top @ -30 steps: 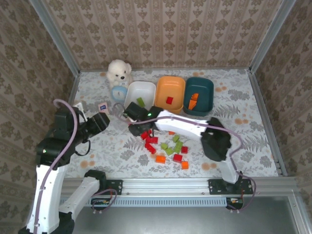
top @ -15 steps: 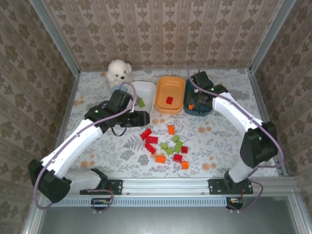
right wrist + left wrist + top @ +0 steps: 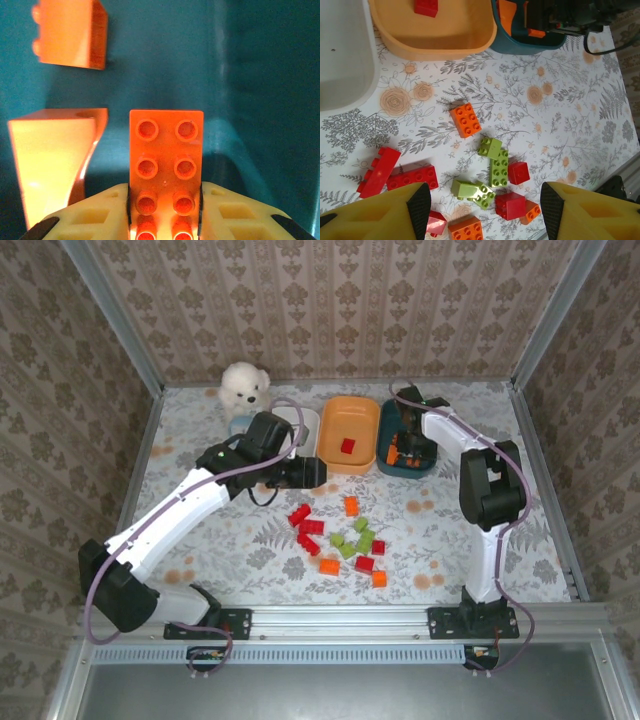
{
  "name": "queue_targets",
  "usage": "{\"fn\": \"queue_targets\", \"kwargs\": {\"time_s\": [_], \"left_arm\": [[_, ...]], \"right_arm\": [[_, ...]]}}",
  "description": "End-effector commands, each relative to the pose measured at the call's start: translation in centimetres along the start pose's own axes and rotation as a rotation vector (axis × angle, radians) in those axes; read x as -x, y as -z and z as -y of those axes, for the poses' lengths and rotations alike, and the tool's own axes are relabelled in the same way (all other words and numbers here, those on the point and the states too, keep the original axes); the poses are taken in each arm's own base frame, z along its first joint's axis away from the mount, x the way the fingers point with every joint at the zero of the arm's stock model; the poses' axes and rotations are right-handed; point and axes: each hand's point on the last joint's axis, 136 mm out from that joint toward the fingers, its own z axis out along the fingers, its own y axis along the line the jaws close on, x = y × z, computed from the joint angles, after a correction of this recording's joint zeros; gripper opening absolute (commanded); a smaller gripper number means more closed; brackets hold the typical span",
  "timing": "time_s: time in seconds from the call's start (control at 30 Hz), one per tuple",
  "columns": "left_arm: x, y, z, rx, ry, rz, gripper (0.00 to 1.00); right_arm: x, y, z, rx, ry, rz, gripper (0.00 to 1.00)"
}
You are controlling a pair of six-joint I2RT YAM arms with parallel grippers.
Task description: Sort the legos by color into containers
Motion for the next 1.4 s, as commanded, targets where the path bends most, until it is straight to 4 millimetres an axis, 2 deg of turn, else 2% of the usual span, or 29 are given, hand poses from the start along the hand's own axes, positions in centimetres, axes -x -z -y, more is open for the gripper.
{"fn": "queue_targets", "kwargs": {"time_s": [0.0,0.23,0.37,0.57,0.63,0.73,0.8,0.9,1.0,1.13,1.2,1.27,1.37], "left_arm": [[0.0,0.3,1.7,-0.043,-0.077,-0.005,0.63],[-2.2,-1.3,2.3,-0.052,-0.170,-0.089,0.63],[-4.0,-2.7,3.1,-0.062,-0.266,-0.165,0.63],[-6.1,-4.5,3.4,-0.048,-0.344,-0.246,0.62],[-6.4,-4.8,3.8,-0.057,-0.360,-0.252,0.62],[-7.3,-5.6,4.7,-0.069,-0.421,-0.287,0.62],[-8.2,-6.3,5.3,-0.075,-0.469,-0.319,0.62],[-9.9,-7.5,6.3,-0.072,-0.560,-0.372,0.61],[-11.6,-9.0,7.2,-0.063,-0.648,-0.419,0.62],[-13.1,-11.5,8.0,-0.038,-0.700,-0.464,0.61],[-13.6,-12.7,8.2,-0.026,-0.711,-0.480,0.62],[-14.2,-13.9,8.6,-0.016,-0.721,-0.500,0.62],[-15.1,-15.3,8.7,0.024,-0.762,-0.524,0.64]], "right_arm": [[-0.1,-0.7,1.0,-0.044,-0.026,-0.031,0.35],[-0.2,-1.5,0.5,-0.031,-0.016,-0.061,0.45],[0.7,0.1,0.5,-0.018,-0.023,-0.017,0.55],[3.2,6.6,-0.6,0.076,-0.023,0.140,0.62],[3.8,9.8,-0.9,0.121,-0.028,0.206,0.62],[3.6,15.2,-1.0,0.188,-0.036,0.305,0.62],[2.6,18.6,-0.8,0.264,-0.058,0.356,0.62],[-0.3,24.1,0.2,0.415,-0.102,0.436,0.64],[-3.8,29.7,1.1,0.614,-0.105,0.520,0.68],[-8.8,35.3,1.3,0.878,-0.031,0.590,0.76],[-11.0,36.6,1.5,0.946,0.016,0.585,0.78],[-12.6,36.7,2.2,0.948,0.036,0.573,0.78],[-13.6,37.5,3.0,0.954,0.037,0.589,0.78]]}}
